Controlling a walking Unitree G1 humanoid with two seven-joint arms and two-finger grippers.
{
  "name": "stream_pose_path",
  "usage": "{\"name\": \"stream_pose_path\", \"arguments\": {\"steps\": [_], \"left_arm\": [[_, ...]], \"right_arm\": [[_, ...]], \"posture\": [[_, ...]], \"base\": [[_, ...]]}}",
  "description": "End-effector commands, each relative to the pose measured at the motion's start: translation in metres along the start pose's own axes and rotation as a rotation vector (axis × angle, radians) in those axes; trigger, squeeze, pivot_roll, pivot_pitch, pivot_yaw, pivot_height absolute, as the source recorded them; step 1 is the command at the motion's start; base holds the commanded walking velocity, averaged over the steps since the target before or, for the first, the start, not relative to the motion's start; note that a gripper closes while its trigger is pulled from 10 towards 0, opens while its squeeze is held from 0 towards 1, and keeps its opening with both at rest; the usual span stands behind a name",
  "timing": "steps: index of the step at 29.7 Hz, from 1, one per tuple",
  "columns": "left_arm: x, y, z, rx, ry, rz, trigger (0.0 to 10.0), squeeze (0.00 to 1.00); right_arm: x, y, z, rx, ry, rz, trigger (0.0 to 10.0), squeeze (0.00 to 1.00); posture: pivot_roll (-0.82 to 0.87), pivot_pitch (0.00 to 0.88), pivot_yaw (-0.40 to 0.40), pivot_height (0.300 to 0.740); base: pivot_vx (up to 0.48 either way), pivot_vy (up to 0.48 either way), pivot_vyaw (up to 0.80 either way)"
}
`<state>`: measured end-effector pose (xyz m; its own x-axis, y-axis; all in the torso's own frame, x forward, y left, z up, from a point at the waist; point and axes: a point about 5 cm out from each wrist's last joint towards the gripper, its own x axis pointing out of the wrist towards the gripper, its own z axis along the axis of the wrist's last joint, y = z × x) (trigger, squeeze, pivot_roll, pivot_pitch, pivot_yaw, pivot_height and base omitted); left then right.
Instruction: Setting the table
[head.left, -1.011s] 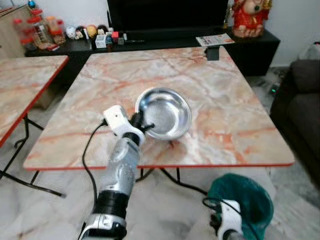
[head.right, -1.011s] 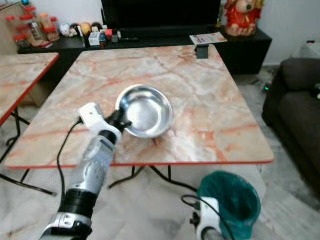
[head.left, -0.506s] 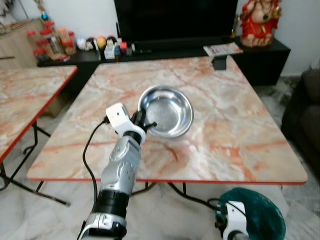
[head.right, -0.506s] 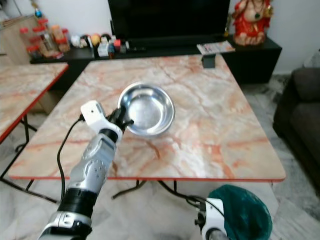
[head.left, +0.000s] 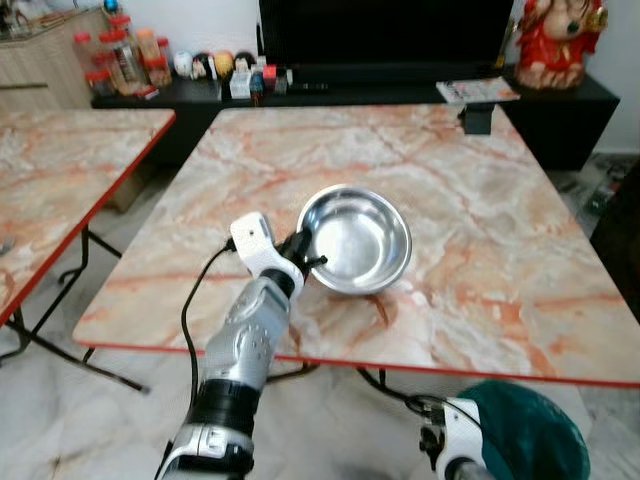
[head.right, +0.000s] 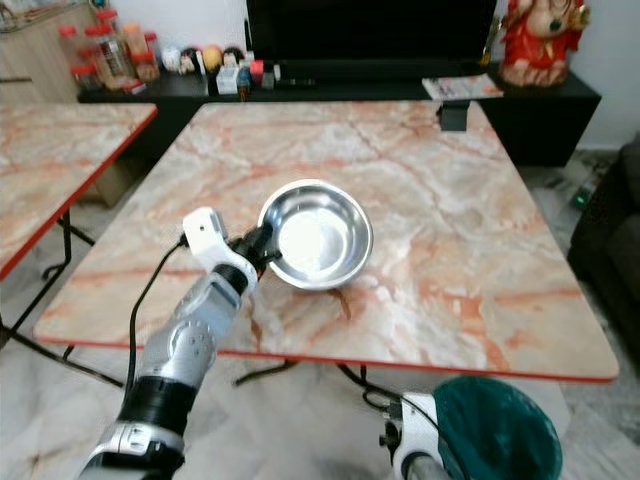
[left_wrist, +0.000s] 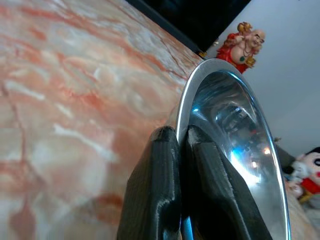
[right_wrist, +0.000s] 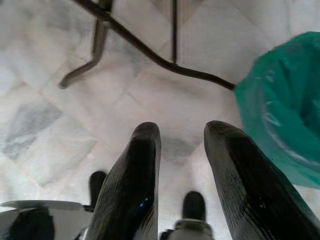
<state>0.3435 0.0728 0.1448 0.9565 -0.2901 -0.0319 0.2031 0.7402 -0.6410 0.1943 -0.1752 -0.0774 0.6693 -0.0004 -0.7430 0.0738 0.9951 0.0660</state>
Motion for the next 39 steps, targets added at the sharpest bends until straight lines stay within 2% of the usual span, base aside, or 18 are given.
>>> {"name": "stream_pose_path", "arguments": {"steps": [1,7,15,18,25,39], "left_arm": [[0.007,-0.025,-0.009,-0.061,0.030,-0.062,10.0,0.00],[0.012,-0.031,-0.017,-0.137,0.098,-0.102,10.0,0.00],[0.023,-0.049,-0.035,-0.152,0.188,-0.143,10.0,0.00],[0.026,-0.053,-0.036,-0.150,0.197,-0.145,10.0,0.00],[0.038,-0.065,-0.028,-0.211,0.171,-0.140,10.0,0.00],[0.046,-0.066,-0.033,-0.246,0.200,-0.073,10.0,0.00]], "right_arm": [[0.000,0.001,0.000,0.000,0.000,0.001,10.0,0.00],[0.000,0.002,0.000,-0.001,0.002,0.004,10.0,0.00],[0.000,0.003,0.000,0.002,-0.001,0.002,10.0,0.00],[0.000,0.002,0.000,0.004,0.000,0.001,10.0,0.00],[-0.001,0.002,-0.003,0.009,0.003,-0.003,10.0,0.00],[-0.001,0.002,-0.006,0.017,0.008,-0.007,10.0,0.00]], "posture": [[0.01,0.000,0.050,0.740],[0.01,0.002,0.051,0.740],[0.00,0.000,0.056,0.740],[0.00,0.000,0.058,0.740],[-0.01,0.001,0.064,0.740],[-0.01,0.008,0.073,0.740]], "base": [[0.000,0.000,0.00],[0.000,0.000,0.00],[0.000,0.000,0.00],[0.000,0.000,0.00],[0.000,0.000,0.00],[0.000,0.000,0.00]]}}
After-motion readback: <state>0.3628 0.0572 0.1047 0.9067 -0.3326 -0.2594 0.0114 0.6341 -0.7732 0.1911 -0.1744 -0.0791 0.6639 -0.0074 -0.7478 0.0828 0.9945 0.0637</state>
